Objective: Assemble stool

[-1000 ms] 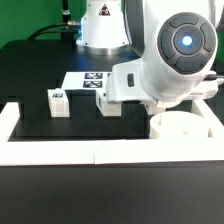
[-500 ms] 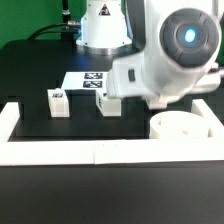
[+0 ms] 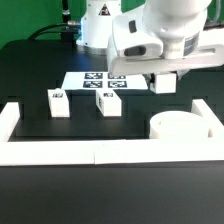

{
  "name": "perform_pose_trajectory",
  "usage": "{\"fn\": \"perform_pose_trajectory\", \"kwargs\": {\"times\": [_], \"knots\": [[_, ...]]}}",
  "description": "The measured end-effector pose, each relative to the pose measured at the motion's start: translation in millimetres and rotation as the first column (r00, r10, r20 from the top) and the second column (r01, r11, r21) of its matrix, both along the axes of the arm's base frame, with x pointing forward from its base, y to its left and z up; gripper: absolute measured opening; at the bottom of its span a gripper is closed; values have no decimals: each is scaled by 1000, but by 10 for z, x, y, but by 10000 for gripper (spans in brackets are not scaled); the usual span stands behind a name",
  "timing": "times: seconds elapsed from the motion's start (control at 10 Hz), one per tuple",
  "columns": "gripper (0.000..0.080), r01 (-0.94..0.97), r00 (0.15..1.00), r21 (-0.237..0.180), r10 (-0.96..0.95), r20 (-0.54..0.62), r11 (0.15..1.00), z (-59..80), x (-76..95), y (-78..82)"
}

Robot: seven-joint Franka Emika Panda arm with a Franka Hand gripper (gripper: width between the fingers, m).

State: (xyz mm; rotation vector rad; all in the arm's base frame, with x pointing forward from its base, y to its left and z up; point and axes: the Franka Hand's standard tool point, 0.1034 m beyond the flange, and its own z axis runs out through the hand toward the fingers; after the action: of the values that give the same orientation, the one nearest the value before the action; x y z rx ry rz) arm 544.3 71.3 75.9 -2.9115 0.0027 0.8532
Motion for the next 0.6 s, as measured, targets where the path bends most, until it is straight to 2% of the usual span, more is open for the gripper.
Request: {"fn": "perform_pose_trajectory", "kwargs": {"times": [0.1,0.2,0.3,0.4,0.5,0.6], "knots": [[336,9,996,-5,-8,92,1000,12,50,2],[336,-13,991,-3,14,133,1000,152,115,-4],[336,-37,977,4,36,210,999,388,286,4],[336,-68,965,10,63,253,998,593,385,36],[336,-73,939,7,67,337,997,681,497,76],[336,-63,912,5,56,407,998,673,535,81]]}}
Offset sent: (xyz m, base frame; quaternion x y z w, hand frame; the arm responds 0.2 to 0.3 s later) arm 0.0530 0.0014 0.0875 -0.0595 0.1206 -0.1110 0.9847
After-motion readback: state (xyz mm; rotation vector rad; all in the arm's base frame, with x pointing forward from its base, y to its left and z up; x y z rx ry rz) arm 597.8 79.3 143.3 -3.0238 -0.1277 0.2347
